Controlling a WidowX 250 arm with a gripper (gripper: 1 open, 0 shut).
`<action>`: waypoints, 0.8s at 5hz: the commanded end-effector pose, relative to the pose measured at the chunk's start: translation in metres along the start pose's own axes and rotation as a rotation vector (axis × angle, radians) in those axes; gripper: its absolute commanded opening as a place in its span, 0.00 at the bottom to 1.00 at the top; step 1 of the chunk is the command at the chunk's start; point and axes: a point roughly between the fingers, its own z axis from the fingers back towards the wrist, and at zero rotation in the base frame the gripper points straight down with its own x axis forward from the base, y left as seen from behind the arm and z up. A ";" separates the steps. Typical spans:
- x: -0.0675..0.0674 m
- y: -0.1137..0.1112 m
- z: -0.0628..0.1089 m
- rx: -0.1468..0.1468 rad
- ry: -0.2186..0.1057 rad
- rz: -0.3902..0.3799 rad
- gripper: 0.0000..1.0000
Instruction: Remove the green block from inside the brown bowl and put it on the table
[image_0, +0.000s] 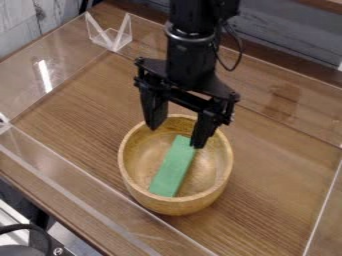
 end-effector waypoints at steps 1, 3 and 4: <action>-0.001 -0.002 0.008 -0.002 -0.049 -0.007 1.00; -0.006 -0.005 0.003 -0.001 -0.046 -0.008 1.00; -0.009 -0.005 0.000 -0.001 -0.049 -0.008 1.00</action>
